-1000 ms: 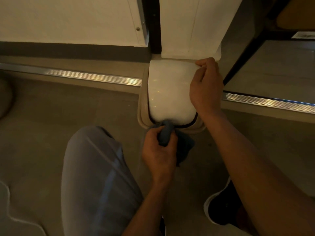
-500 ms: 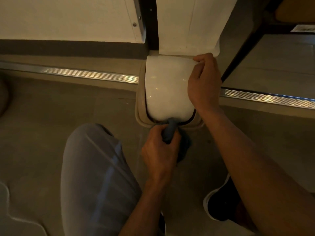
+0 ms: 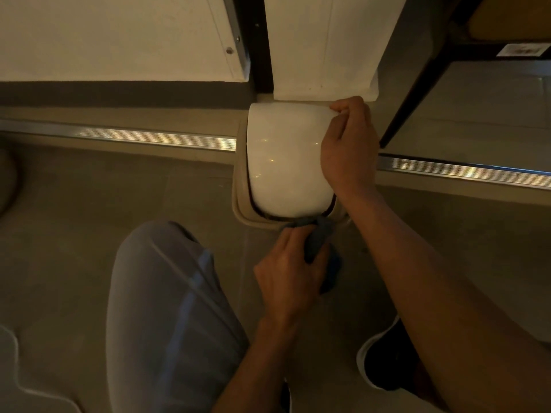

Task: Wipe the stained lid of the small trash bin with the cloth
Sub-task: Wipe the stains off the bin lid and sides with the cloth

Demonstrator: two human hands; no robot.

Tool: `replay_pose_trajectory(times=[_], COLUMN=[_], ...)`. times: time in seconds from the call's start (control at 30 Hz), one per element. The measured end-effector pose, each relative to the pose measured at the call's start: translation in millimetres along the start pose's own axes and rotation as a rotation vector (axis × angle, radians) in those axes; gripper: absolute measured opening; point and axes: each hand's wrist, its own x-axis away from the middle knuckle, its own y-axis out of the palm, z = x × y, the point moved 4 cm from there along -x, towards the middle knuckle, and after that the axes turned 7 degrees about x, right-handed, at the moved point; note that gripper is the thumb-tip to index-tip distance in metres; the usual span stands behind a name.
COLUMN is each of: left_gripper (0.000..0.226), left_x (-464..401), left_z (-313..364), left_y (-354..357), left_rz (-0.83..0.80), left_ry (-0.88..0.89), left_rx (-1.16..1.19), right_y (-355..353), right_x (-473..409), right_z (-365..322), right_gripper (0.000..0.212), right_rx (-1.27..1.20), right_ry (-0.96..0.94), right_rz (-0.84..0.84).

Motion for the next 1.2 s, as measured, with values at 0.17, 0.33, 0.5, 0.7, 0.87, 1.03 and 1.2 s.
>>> replay_pose_trajectory(times=[0.17,0.33,0.5,0.7,0.87,1.03,1.2], left_gripper=[0.023,0.022,0.028,0.026,0.03,0.036,0.039], left_x=[-7.0,-0.8,-12.4,-14.2,-10.5,-24.2,-39.9], left_z=[-6.0,21.8,-8.6,-1.0,19.1,43.5,67.6], left_y=[-13.4,13.3,-33.5,-33.5,-22.8,-30.9,-33.1], left_rz=[0.048,-0.139,-0.041,-0.122,-0.269,-0.152,-0.126], left_ry=[-0.011,0.037,-0.081,-0.093,0.019,0.107,0.155], left_rx=[-0.021,-0.031,-0.125,-0.072,0.005,0.132,0.29], right_y=[0.5,-3.6,-2.4,1.8,-0.4,-30.8,-80.9], right_x=[1.9,2.8,3.7,3.9,-4.8,-11.1,13.8], right_z=[0.8,1.0,0.4,2.7,9.5,13.0,14.0], right_gripper=[0.028,0.029,0.027,0.03,0.022,0.031,0.033], right_rx=[-0.001,0.012,-0.001,-0.072,-0.221,-0.319,-0.342], right_ry=[0.008,-0.016,-0.01,0.039,0.169,0.259,0.429], right_rz=[-0.014,-0.038,-0.029,-0.059,-0.204,-0.357,-0.364])
